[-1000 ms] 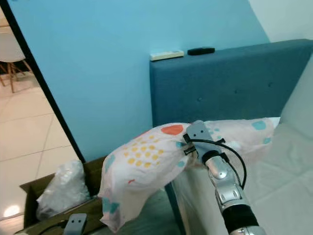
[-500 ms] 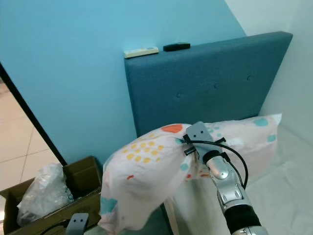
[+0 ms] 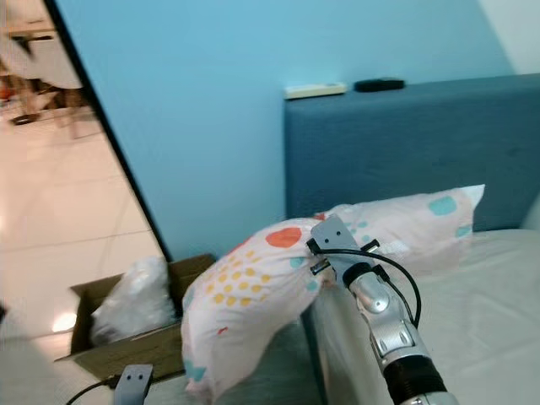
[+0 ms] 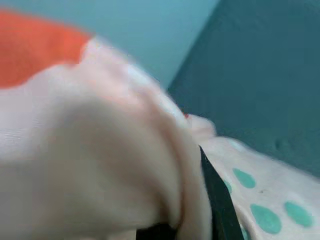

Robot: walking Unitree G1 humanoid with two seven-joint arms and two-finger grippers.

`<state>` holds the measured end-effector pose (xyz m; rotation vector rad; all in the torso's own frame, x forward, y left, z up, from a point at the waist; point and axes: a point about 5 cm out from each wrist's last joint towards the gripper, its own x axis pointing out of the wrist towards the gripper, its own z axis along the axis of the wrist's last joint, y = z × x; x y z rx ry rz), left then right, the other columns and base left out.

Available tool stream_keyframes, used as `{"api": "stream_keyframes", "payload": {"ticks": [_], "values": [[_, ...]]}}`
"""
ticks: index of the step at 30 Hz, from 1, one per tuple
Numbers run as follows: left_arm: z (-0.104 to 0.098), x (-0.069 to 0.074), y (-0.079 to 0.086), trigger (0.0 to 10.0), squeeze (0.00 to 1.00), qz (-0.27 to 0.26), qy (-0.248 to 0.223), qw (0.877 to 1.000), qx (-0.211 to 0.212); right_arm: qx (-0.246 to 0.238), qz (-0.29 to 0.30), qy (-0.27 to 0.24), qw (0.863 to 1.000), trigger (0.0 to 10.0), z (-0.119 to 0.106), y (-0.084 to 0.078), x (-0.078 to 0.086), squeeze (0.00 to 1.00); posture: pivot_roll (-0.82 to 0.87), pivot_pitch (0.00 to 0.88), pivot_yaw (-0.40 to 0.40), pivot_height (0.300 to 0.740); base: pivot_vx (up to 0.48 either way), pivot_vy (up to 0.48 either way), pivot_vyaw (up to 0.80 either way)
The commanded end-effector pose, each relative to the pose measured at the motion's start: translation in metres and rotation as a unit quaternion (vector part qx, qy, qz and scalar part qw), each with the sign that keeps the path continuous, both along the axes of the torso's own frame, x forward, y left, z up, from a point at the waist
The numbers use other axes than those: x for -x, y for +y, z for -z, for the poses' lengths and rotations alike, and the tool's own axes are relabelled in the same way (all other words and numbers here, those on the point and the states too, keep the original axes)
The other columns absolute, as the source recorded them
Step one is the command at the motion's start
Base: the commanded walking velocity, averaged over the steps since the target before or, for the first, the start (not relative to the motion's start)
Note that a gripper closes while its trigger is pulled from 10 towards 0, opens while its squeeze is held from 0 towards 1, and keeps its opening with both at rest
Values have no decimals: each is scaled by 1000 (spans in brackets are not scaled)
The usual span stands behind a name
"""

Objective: Clean up the room

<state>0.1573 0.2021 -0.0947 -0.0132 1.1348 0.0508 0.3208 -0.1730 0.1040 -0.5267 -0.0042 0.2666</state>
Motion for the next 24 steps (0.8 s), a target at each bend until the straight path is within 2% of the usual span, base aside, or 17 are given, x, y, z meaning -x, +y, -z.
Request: {"api": "stream_keyframes", "payload": {"ticks": [1, 17, 24], "values": [[-2, -5, 3, 10000, 0, 4, -7, 1000, -6, -16, -11, -59, 998, 10000, -24, 8, -6, 0, -32, 0, -4, 740, 412, 0, 0], [-2, -4, 3, 10000, 0, 5, -7, 1000, -4, -17, -13, -67, 998, 10000, -26, 6, -5, 0, -31, 0, -1, 740, 424, 0, 0], [-2, -5, 4, 10000, 0, 4, -7, 1000, -7, 7, 42, -63, 997, 10000, -26, -11, -9, 0, -31, 0, 0, 740, 398, 0, 0]]}}
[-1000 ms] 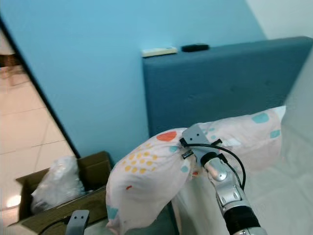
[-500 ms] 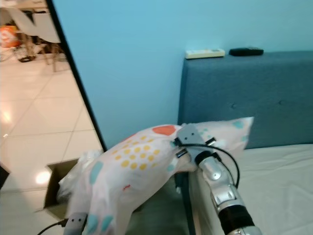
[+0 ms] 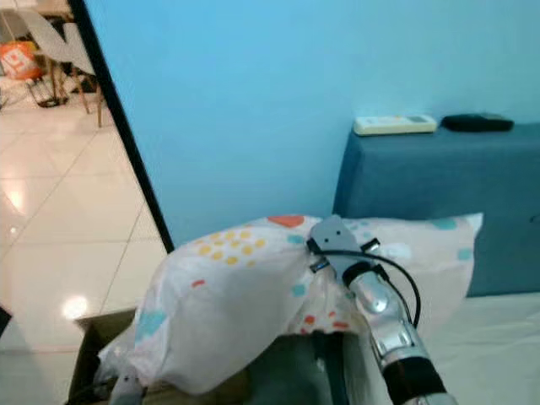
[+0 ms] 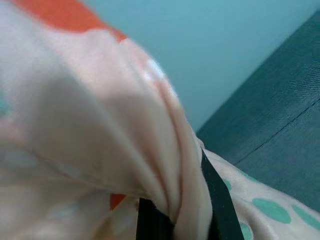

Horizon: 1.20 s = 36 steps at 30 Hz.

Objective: Clean up the room

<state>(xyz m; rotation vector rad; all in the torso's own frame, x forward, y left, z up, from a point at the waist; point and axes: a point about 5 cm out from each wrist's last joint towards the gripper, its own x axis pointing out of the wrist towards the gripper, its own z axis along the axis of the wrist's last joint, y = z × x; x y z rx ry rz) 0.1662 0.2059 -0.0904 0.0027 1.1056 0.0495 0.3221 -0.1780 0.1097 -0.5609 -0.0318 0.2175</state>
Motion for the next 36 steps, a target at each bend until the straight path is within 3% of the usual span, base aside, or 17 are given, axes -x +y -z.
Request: {"api": "stream_keyframes", "payload": {"ticks": [1, 7, 21, 31, 36], "values": [[2, 4, 0, 10000, 0, -3, 5, 1000, 0, -6, 29, -42, 999, 10000, -20, -8, -8, 0, -31, 0, 0, 740, 330, 0, 0], [1, 3, -2, 10000, 0, 1, 0, 1000, 8, -3, 43, -44, 998, 10000, -21, -13, -9, 0, -32, 0, -3, 740, 46, 0, 0], [3, 5, -5, 10000, 0, 4, 5, 1000, 17, 5, 87, -58, 994, 10000, -27, -28, -9, 0, -34, 0, -1, 740, 0, -453, 0], [2, 4, -3, 10000, 0, -3, 4, 1000, 9, 16, 106, -71, 992, 10000, -34, -39, -10, 0, -34, 0, -1, 740, 0, 0, 0], [3, 5, -4, 10000, 0, -2, 4, 1000, 10, 60, 114, -91, 987, 10000, -42, -46, -12, 0, -32, 0, -1, 740, 0, 0, 0]]}}
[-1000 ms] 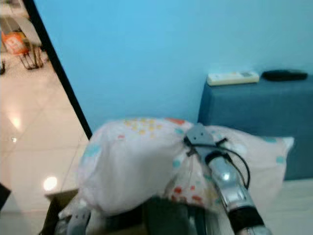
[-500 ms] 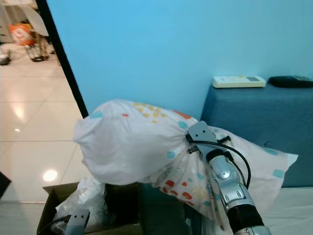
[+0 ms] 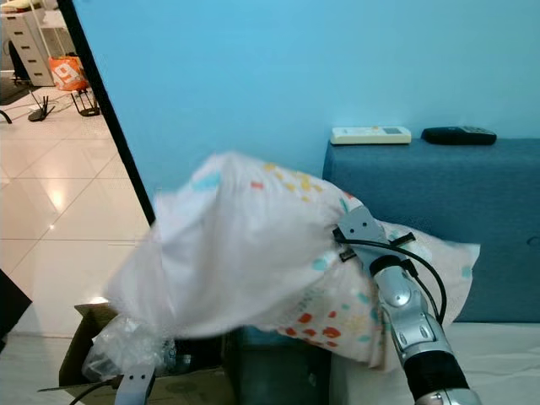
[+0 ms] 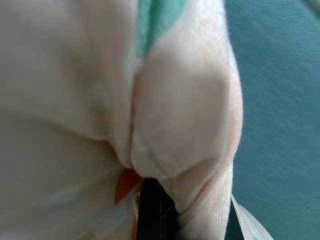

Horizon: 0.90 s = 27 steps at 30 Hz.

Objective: Clean up the room

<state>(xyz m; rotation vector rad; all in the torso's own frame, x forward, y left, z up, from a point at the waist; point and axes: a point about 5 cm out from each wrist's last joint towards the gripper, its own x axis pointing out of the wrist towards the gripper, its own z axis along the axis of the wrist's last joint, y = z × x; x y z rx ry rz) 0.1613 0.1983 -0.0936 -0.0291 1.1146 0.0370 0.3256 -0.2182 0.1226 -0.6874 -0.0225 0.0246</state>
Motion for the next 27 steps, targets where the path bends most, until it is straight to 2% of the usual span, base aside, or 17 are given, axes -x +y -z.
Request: {"api": "stream_keyframes", "payload": {"ticks": [1, 2, 3, 5, 10, 12, 17, 18, 19, 20, 27], "values": [[-1, 0, 4, 10000, 0, 2, 0, 1000, -7, 28, 21, -64, 997, 10000, -30, -8, -10, 0, -30, 0, -2, 740, 0, 0, 0], [-1, 0, 4, 10000, 0, 2, 0, 1000, -7, 48, 23, -64, 997, 10000, -31, -10, -11, 0, -30, 0, -2, 740, 0, 0, 0], [-1, 0, 4, 10000, 0, 2, 0, 1000, -7, 48, 23, -64, 997, 10000, -31, -10, -11, 0, -30, 0, -2, 740, 0, 0, 0], [0, 1, 4, 10000, 0, 3, 1, 1000, -7, 92, 28, -62, 993, 10000, -33, -17, -13, 0, -28, 0, -4, 740, 0, 0, 0], [0, 2, 4, 10000, 0, 3, 2, 1000, -7, 117, 38, -61, 990, 10000, -36, -26, -16, 0, -26, 0, -10, 740, 0, 0, 0], [1, 4, 4, 10000, 0, 3, 3, 1000, -6, 119, 64, -56, 989, 10000, -38, -39, -18, 0, -25, 0, -10, 740, 0, 0, 0], [2, 5, 4, 10000, 0, 2, 5, 1000, -4, 111, 89, -47, 989, 10000, -39, -50, -19, 0, -22, 0, -13, 740, 0, 0, 0], [3, 8, 3, 10000, 0, 2, 8, 1000, -3, 107, 99, -45, 988, 10000, -43, -57, -21, 0, -22, 6, -14, 740, 0, 0, -769], [3, 8, 3, 10000, 0, 2, 8, 1000, -3, 107, 99, -45, 988, 10000, -43, -57, -21, 0, -22, 6, -14, 740, 0, 0, -769], [4, 12, 3, 10000, 0, 1, 12, 1000, -2, 108, 109, -47, 987, 10000, -51, -66, -24, 0, -20, 15, -18, 740, 0, 0, -769], [5, 15, 5, 10000, 0, 0, 15, 1000, -3, 116, 103, -50, 987, 10000, -57, -67, -28, 0, -17, 24, -22, 740, 0, 0, -769]]}}
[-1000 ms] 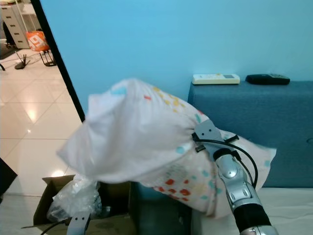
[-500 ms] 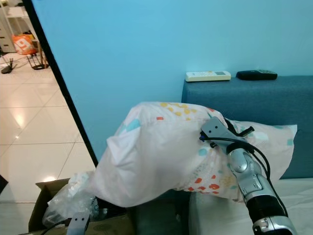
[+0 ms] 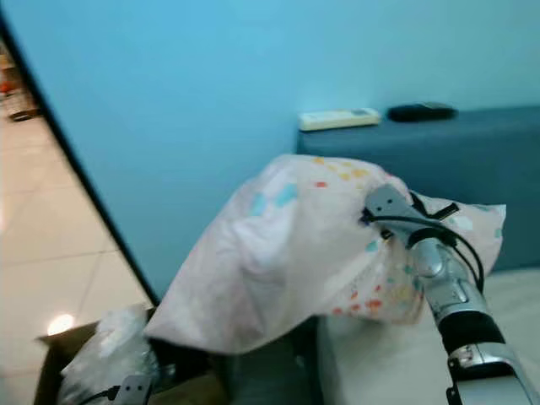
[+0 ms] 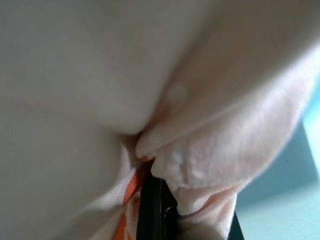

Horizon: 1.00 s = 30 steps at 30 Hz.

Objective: Clean up the room

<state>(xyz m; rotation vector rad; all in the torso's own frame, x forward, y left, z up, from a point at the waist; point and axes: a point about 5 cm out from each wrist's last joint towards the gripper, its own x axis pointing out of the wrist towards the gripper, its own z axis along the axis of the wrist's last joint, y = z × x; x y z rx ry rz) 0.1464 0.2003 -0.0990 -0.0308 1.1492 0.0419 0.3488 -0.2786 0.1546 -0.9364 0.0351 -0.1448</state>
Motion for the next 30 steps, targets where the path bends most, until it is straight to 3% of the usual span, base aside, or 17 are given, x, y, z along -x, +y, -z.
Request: {"api": "stream_keyframes", "payload": {"ticks": [1, 10, 15, 19, 22, 30], "values": [[0, 0, 3, 10000, 0, 2, -3, 1000, -3, -2, 8, -48, 999, 10000, -26, -7, -6, 0, -17, 24, -23, 740, 0, 0, -769], [0, 1, 4, 10000, 0, 1, -3, 1000, -4, 16, -26, -42, 999, 10000, -32, -1, -13, 0, -21, 31, -26, 740, 0, 0, -598], [0, 2, 3, 10000, 0, 2, -2, 1000, -3, 40, -85, 20, 995, 10000, -15, 17, -17, 0, -21, 42, -31, 740, 0, 0, 0], [1, 4, 3, 10000, 0, 2, 0, 1000, -2, 53, -92, 53, 993, 10000, -4, 20, -17, 0, -19, 48, -30, 740, 0, 0, 0], [2, 9, 5, 10000, 0, 1, 4, 1000, -3, 19, -74, 87, 993, 10000, 12, 16, -15, 0, -10, 74, -28, 740, 0, 0, 0], [5, 25, 15, 10000, 0, -3, 17, 1000, -7, -17, -33, 63, 997, 10000, 10, -1, -13, 0, 16, 141, -18, 740, 0, 0, 0]]}}
